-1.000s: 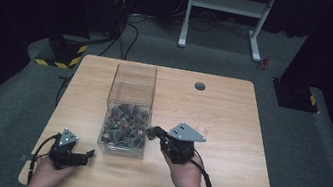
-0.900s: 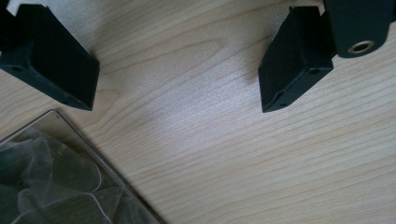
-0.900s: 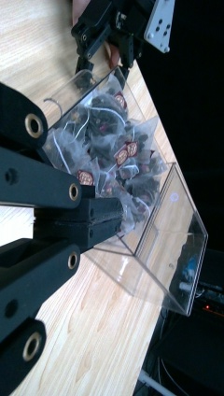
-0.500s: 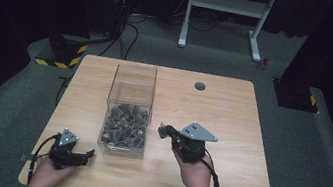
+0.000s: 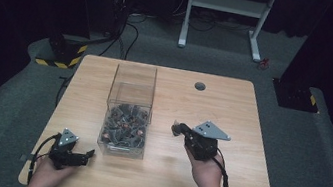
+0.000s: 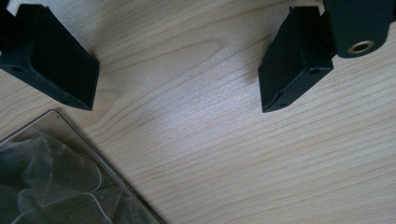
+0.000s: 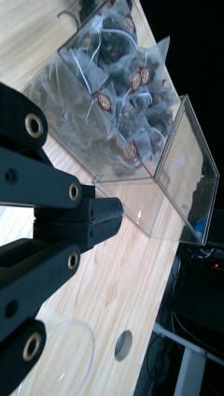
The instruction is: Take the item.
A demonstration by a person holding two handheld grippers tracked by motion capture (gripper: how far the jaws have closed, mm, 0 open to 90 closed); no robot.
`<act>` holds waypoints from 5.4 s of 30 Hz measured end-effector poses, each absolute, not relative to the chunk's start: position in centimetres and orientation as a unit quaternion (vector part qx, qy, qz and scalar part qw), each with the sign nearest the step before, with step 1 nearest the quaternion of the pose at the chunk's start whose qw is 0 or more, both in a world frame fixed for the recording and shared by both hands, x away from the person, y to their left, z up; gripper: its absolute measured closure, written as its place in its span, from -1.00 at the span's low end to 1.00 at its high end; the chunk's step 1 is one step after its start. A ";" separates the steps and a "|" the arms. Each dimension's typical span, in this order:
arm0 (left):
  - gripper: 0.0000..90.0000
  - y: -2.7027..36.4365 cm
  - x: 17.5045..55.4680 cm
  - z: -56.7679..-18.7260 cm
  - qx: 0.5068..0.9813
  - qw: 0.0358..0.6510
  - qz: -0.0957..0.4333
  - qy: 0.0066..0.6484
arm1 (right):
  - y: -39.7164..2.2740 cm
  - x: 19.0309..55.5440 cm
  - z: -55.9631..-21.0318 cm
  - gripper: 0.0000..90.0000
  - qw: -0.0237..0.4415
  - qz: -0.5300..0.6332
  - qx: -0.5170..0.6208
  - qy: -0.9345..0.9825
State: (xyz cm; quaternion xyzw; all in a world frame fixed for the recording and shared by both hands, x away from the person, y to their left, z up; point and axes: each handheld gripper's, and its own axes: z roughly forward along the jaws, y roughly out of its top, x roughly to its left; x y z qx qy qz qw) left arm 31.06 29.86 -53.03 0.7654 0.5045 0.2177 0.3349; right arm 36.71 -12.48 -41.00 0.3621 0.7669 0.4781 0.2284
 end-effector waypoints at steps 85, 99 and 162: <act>-0.72 29.9 31.1 -53.0 0.766 0.335 0.218 0.504 | -18.2 44.9 -43.4 0.77 0.265 0.401 0.470 0.741; -0.72 29.9 31.1 -53.0 0.766 0.335 0.218 0.504 | -17.9 44.7 -43.1 0.53 0.254 0.408 0.468 0.742; -0.72 29.9 31.1 -53.0 0.766 0.335 0.218 0.504 | -21.1 37.1 -45.7 -0.59 0.265 0.394 0.470 0.744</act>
